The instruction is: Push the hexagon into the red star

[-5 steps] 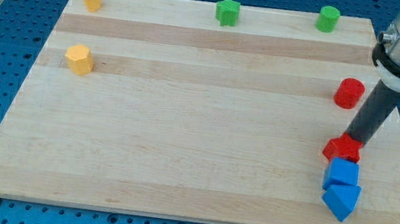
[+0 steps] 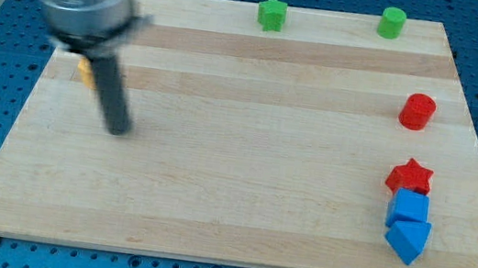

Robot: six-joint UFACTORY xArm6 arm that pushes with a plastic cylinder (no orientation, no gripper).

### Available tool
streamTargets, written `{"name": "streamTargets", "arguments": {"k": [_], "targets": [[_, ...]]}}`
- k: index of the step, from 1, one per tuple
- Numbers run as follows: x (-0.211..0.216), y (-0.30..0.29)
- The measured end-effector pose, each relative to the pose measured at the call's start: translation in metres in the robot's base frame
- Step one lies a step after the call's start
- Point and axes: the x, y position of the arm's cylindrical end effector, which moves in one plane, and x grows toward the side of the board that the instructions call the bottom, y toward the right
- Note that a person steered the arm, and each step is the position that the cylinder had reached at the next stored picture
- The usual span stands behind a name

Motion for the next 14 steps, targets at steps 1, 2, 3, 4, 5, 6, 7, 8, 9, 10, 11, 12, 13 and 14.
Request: {"name": "streamTargets", "arguments": {"k": [1,2,3,4,5,6,7,8,9,10,11,12,13,14], "targets": [[-0.044,-0.069],[-0.09,-0.09],[-0.089,-0.069],[-0.071,-0.009],[-0.071,0.069],[-0.071,0.068],[-0.077,0.032],[-0.083,0.059],[-0.083,0.146],[-0.083,0.224],[-0.083,0.259],[-0.085,0.252],[-0.102,0.216],[-0.095,0.181]]}}
